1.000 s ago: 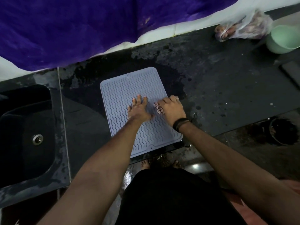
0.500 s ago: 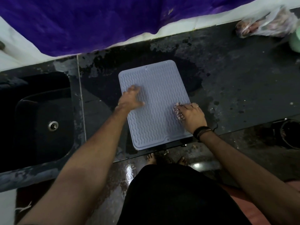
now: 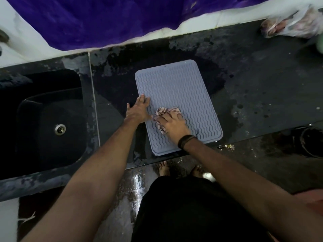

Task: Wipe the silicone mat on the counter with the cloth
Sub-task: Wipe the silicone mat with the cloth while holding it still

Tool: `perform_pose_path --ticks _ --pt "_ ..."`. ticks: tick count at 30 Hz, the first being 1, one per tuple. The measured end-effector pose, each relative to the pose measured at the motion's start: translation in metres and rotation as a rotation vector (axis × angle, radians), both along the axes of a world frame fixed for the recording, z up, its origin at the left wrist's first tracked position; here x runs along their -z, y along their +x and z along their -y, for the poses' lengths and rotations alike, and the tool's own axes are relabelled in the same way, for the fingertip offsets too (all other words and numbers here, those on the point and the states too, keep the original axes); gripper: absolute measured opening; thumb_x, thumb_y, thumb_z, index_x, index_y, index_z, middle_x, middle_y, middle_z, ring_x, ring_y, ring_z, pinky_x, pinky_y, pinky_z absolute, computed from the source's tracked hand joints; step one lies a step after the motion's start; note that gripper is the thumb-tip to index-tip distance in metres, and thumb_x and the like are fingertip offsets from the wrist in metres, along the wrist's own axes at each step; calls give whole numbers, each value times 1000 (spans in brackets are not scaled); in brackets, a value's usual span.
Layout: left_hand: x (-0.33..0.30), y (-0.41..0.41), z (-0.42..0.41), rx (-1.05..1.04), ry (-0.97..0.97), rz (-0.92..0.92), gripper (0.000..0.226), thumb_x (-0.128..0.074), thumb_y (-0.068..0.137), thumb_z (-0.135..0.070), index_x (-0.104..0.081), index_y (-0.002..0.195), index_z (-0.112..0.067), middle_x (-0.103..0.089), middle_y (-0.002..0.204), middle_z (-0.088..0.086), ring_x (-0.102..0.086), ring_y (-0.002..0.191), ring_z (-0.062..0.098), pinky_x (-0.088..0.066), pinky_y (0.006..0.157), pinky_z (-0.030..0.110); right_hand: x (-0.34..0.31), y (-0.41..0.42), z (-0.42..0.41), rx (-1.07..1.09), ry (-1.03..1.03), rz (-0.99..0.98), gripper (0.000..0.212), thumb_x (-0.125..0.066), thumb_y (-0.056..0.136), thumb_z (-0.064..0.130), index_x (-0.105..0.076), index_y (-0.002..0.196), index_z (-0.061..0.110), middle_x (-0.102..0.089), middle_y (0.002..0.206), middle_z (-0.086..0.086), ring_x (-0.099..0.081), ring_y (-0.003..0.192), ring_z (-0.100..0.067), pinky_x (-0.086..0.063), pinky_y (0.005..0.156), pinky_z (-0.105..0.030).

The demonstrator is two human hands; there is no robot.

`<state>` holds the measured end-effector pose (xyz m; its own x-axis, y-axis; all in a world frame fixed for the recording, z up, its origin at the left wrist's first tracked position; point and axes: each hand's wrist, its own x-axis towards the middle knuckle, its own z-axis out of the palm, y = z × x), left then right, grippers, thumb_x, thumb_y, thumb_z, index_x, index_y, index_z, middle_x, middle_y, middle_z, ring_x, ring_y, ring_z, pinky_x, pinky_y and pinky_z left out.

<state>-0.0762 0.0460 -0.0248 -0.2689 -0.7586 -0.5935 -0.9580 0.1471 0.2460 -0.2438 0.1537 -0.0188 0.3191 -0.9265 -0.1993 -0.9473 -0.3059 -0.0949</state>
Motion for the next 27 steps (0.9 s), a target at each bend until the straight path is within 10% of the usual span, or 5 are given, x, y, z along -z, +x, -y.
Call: perform_pose_path --ticks 14,27 --pt "0 -2 -1 -3 -16 -10 93 -64 96 -38 0 162 -25 16 169 1 8 156 19 5 122 59 -8 -40 41 493 109 -53 62 -59 89 25 -36 145 13 -35 149 -15 -31 135 -38 -28 112 -48" --pt "-1 2 -4 -29 -3 -33 98 -62 96 -41 7 162 -21 18 168 -2 10 156 20 8 120 63 -11 -37 53 93 19 41 71 -64 85 14 -34 150 18 -45 144 -7 -36 130 -28 -33 107 -38"
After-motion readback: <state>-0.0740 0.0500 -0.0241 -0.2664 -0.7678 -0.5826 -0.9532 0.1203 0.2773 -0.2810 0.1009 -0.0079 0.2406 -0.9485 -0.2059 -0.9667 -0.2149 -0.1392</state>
